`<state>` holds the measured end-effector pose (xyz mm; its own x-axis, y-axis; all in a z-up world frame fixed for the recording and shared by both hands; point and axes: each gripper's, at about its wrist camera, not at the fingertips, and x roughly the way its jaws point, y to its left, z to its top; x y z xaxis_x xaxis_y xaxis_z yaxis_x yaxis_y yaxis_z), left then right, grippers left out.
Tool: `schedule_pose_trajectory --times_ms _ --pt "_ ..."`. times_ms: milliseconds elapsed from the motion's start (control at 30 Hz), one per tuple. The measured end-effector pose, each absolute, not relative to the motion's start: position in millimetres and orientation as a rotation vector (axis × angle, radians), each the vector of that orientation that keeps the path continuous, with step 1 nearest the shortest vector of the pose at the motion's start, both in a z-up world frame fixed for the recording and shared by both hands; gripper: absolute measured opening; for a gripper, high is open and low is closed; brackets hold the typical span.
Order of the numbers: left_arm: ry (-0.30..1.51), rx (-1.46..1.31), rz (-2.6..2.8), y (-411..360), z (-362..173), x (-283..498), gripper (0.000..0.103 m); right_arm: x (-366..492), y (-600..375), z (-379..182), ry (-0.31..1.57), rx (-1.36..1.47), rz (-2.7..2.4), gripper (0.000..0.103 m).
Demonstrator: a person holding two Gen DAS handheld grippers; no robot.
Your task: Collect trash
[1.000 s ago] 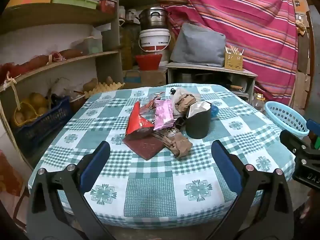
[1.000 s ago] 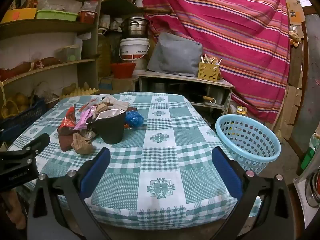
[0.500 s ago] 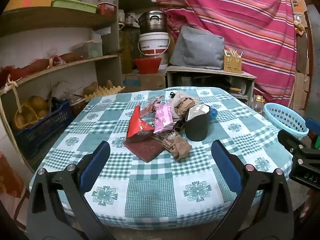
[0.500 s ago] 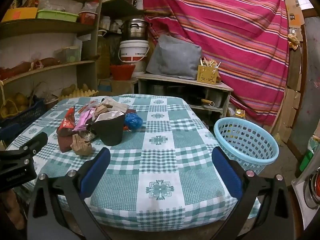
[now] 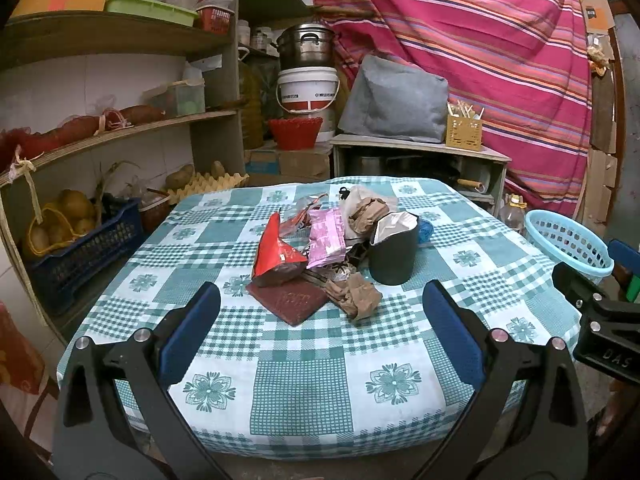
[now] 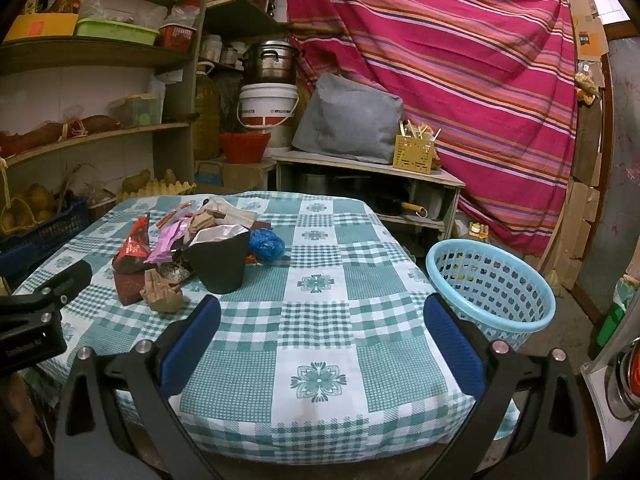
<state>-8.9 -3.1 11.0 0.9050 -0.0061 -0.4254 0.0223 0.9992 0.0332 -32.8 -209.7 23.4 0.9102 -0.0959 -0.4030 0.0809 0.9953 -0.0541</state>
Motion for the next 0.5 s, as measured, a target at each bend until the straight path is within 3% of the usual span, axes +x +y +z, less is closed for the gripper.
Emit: schedule_pose_trajectory --times_ms 500 --pt "0.436 0.037 -0.014 -1.7 12.0 -10.0 0.098 -32.5 -210.3 23.0 0.417 -0.038 -0.091 0.099"
